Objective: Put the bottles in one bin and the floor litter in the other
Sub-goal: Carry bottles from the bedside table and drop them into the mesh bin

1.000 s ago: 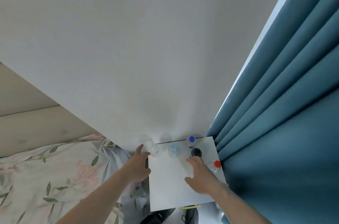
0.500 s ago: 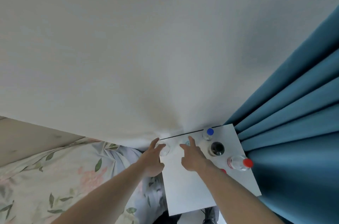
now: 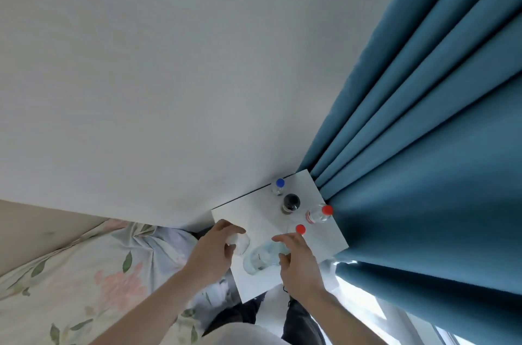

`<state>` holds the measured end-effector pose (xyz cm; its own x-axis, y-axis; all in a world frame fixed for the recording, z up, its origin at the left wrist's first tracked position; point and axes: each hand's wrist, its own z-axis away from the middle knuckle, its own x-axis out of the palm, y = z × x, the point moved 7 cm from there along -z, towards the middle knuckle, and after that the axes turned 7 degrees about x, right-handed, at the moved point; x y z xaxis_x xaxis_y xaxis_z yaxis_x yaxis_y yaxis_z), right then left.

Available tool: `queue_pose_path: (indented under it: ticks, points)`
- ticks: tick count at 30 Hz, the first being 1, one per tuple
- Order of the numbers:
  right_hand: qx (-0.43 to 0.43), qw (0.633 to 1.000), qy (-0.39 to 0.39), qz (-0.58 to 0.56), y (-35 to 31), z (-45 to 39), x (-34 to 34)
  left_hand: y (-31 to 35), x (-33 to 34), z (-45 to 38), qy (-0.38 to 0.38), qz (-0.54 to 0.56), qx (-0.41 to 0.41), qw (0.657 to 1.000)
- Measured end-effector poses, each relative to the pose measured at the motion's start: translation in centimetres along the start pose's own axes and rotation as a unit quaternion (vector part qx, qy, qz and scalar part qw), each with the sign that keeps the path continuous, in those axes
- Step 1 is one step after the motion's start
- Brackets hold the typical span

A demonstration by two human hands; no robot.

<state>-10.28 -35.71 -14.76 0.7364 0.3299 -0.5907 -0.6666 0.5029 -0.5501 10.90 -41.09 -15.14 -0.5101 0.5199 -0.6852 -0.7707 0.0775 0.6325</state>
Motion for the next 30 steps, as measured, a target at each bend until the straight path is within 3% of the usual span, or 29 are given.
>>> queue_pose_path:
  ticks: [5, 13, 21, 24, 30]
  points:
    - [0.072, 0.987, 0.103, -0.099, 3.5, 8.6, -5.9, 7.4, 0.1, 2.1, -0.064, -0.010, 0.103, 0.993]
    - [0.183, 0.924, 0.267, -0.202, 11.4, 21.7, -12.1, 20.5, 2.1, 1.5, -0.187, -0.041, 0.276, 0.942]
    - [0.224, 0.845, 0.397, -0.281, 17.7, 34.1, -11.7, 33.2, 8.1, 7.1, -0.264, -0.099, 0.417, 0.864]
    - [0.244, 0.814, 0.436, -0.296, 20.8, 40.1, -10.6, 38.1, 12.3, 11.6, -0.289, -0.111, 0.470, 0.827]
    - [0.282, 0.758, 0.491, -0.323, 27.0, 52.0, -7.5, 45.1, 20.8, 21.9, -0.319, -0.103, 0.519, 0.786]
